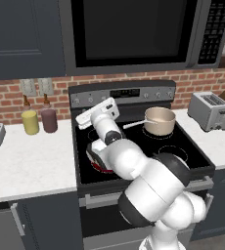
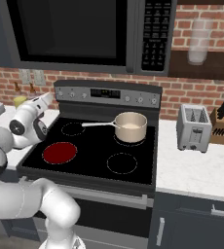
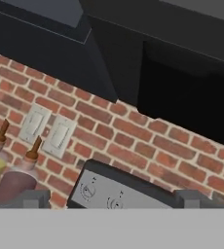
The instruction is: Turn off the front left burner of the stove.
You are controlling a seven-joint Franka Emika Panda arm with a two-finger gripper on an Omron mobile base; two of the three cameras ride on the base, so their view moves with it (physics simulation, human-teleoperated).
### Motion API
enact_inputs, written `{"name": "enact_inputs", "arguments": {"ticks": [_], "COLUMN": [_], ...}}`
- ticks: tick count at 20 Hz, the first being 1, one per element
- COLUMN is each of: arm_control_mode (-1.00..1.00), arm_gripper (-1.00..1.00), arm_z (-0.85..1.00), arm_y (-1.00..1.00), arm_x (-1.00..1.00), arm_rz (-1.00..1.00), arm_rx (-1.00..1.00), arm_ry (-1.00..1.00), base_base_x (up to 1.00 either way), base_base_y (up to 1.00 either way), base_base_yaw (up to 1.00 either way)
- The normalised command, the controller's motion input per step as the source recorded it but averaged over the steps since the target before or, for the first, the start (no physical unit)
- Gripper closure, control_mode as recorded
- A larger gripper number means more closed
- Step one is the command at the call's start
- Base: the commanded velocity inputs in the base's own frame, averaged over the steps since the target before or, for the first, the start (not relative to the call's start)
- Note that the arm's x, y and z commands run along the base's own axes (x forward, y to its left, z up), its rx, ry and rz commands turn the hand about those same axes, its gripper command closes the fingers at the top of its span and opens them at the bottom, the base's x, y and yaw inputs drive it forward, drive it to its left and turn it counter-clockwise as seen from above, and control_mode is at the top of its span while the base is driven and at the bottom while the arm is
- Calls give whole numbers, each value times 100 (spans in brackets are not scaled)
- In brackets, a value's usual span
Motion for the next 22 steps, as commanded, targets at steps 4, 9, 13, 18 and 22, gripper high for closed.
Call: {"name": "enact_inputs", "arguments": {"ticks": [4,9,13,18,22], "arm_control_mode": [-100,-100,-100,-100,-100], "arm_gripper": [-100,-100,-100,-100,-100], "arm_z": [-16,-21,-26,-29,-54], "arm_y": [0,0,0,0,0], "arm_x": [36,35,43,50,36], "arm_rz": [0,0,0,0,1], "arm_rx": [0,0,0,0,0], "arm_ry": [0,0,0,0,0], "base_base_x": [0,0,0,0,0], "base_base_y": [0,0,0,0,0], "base_base_yaw": [0,0,0,0,0]}}
